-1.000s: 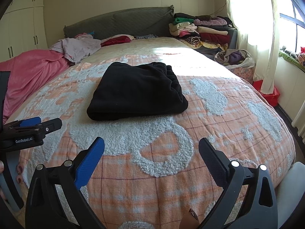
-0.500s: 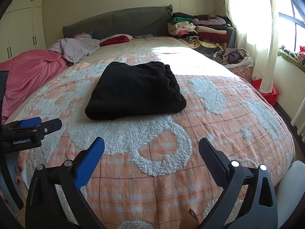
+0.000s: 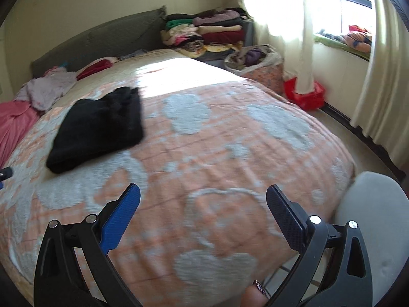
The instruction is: Fold small clothes
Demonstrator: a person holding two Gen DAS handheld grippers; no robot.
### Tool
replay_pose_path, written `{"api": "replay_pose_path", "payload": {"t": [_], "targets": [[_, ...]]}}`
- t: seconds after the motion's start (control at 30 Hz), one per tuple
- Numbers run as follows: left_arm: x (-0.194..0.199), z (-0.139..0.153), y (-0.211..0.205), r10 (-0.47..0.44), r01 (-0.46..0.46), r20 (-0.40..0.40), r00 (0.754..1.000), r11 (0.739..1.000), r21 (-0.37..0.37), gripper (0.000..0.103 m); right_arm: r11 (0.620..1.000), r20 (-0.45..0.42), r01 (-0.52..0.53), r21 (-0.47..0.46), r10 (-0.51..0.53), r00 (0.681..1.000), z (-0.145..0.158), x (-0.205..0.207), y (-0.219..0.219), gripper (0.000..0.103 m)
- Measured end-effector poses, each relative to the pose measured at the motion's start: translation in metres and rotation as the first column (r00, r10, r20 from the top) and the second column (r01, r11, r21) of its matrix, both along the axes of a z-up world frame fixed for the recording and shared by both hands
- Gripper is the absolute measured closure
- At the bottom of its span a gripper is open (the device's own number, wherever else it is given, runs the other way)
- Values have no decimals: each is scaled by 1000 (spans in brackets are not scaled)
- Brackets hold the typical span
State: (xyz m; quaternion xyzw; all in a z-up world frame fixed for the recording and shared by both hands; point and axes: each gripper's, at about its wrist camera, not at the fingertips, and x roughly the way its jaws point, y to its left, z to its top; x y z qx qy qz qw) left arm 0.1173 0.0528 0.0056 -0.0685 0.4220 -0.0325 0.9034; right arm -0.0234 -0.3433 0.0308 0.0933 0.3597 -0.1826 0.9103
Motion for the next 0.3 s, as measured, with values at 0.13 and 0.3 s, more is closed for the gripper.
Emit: {"api": "replay_pose_path", "payload": {"t": [0.13, 0.3], "targets": [[34, 10, 101, 161, -163, -46, 986, 986, -36, 9, 941, -58, 335, -57, -338, 939, -17, -43, -124, 5], [69, 1, 257, 428, -421, -75, 900, 902, 102, 9, 737, -184, 659, -154, -676, 713, -53, -109, -271, 5]]}}
